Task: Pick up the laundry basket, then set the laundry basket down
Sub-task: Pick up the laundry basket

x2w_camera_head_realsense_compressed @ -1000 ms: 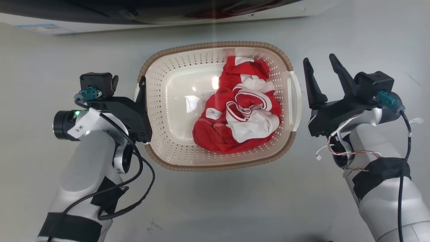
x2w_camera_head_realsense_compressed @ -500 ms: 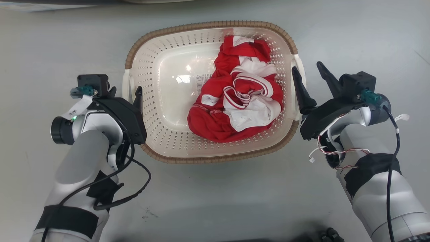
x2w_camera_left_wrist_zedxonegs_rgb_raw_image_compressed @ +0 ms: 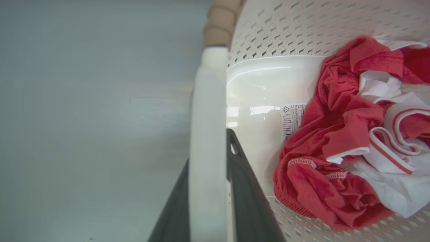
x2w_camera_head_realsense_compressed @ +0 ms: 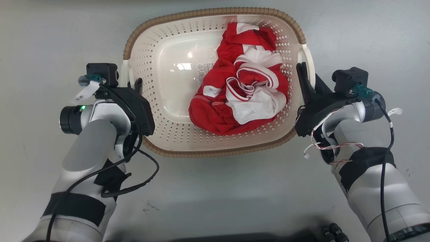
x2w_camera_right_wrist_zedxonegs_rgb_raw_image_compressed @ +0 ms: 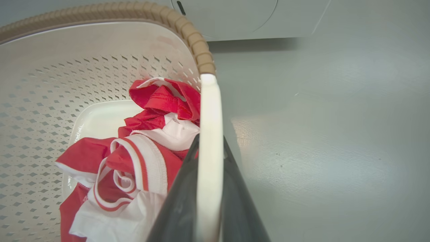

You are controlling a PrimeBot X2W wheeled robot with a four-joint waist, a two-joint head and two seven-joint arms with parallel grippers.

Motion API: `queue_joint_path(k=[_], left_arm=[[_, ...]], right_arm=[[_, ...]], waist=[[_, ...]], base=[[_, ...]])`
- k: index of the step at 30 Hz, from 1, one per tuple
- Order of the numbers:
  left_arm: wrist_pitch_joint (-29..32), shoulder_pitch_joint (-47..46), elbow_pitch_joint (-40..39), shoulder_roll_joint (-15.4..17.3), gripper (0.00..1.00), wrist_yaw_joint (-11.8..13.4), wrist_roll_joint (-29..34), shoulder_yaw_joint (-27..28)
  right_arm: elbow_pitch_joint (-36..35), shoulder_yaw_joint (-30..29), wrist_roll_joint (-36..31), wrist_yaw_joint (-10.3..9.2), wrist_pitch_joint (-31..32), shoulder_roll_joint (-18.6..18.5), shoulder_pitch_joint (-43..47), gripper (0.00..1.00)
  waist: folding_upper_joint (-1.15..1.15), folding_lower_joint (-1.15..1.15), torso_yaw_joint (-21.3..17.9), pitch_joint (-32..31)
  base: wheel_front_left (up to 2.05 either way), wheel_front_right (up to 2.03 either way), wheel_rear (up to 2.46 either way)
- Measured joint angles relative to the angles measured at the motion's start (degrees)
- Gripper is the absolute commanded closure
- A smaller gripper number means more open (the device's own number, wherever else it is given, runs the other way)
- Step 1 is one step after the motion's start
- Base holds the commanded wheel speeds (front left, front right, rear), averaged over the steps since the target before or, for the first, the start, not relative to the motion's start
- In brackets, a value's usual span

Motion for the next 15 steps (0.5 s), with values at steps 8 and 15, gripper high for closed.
queue_joint_path(k=[8,15], left_arm=[[-0.65,-1.32,2.93,-0.25,1.0,-1.03,-0.09,-0.13],[-0.79,-1.41,5.71,-1.21,1.0,-1.56,-0.63,-0.16]], right_arm=[[2.68,0.07,1.4,0.12,-0.26,0.05,-1.13,1.0],[5.76,0.56,1.45,0.14,-0.24,0.11,-1.14,1.0]], waist=[[0.0,0.01,0.09,-0.44],[0.01,0.01,0.28,-2.47]], base=[[0.0,0.0,0.0],[0.0,0.0,0.0]])
